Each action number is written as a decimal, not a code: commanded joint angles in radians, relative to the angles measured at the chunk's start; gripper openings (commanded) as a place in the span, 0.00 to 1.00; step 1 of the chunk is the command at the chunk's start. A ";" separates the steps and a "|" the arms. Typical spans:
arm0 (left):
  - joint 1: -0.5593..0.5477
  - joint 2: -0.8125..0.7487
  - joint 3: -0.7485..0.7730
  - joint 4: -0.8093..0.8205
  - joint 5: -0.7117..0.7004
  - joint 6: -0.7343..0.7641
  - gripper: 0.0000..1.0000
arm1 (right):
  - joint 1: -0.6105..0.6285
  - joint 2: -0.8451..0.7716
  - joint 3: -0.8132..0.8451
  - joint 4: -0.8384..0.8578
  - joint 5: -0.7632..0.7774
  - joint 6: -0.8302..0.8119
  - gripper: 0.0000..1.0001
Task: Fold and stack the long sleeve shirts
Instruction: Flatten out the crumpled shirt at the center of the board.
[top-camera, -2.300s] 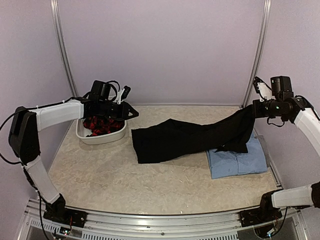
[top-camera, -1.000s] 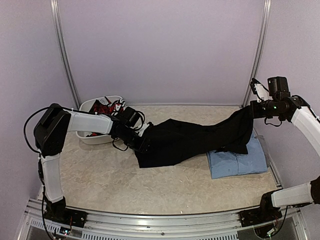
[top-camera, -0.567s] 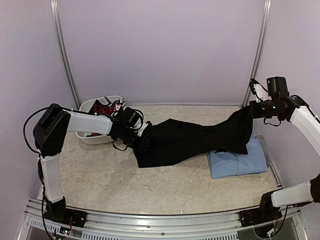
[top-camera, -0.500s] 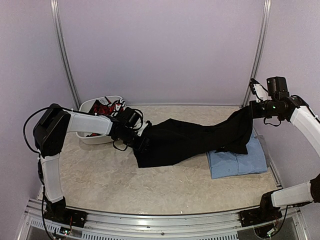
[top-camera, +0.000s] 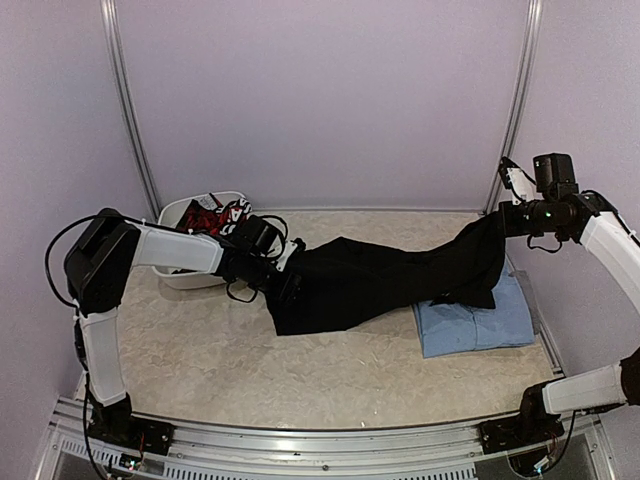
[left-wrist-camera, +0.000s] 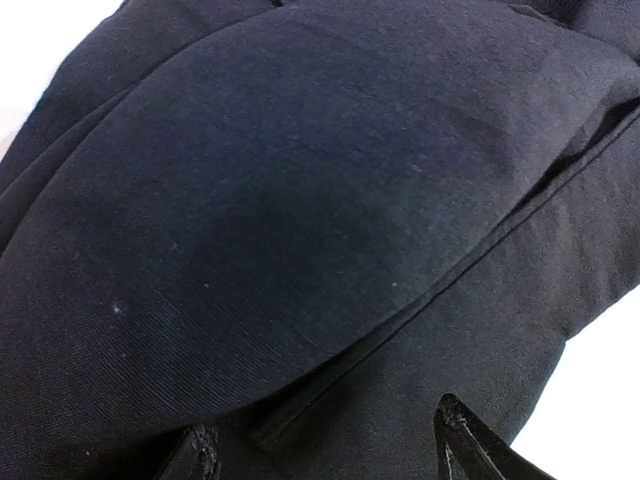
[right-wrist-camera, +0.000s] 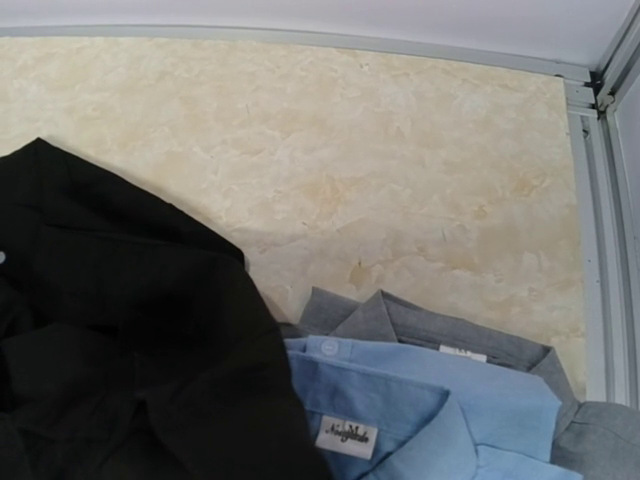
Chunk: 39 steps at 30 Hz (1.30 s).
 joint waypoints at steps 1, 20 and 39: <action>0.006 0.008 0.012 0.009 0.094 0.021 0.69 | 0.004 -0.001 -0.016 0.025 -0.013 0.002 0.00; 0.033 0.078 0.036 -0.018 0.050 0.032 0.58 | 0.014 0.007 -0.015 0.023 -0.024 -0.002 0.00; 0.052 0.096 0.007 0.023 0.242 0.053 0.01 | 0.020 0.020 -0.018 0.025 -0.025 -0.001 0.00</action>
